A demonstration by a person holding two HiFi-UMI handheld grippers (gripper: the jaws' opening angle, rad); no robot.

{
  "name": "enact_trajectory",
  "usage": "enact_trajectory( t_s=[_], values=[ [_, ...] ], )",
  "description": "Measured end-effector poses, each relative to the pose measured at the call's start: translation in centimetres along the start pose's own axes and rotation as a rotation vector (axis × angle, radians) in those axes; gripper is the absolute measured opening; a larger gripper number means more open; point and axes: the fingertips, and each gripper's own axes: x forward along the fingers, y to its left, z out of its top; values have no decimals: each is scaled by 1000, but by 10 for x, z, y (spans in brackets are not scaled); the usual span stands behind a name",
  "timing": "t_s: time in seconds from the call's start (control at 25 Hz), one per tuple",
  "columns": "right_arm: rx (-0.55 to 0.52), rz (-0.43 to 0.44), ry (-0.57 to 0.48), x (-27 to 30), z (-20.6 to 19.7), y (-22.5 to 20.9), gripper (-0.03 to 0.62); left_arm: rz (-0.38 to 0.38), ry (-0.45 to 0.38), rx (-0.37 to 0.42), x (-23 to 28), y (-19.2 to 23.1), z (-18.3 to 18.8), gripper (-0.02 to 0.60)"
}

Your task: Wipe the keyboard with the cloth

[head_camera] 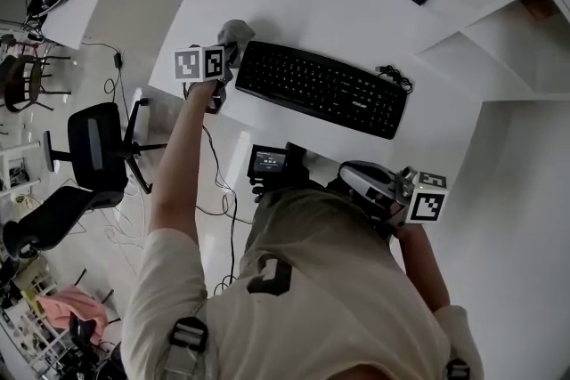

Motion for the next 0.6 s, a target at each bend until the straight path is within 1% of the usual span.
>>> enact_trajectory(
  t_s=[0.2, 0.32, 0.48, 0.6],
  values=[
    [1, -68, -58, 1, 4, -5, 6, -48, 44, 14, 34, -8, 0, 9],
    [8, -86, -92, -4, 9, -10, 6, -76, 72, 12, 46, -15, -5, 9],
    [6, -84, -105, -9, 13, -13, 6, -59, 106, 31, 60, -17, -9, 9],
    [6, -81, -116, -17, 16, -14, 6, -46, 111, 20, 63, -19, -11, 9]
  ],
)
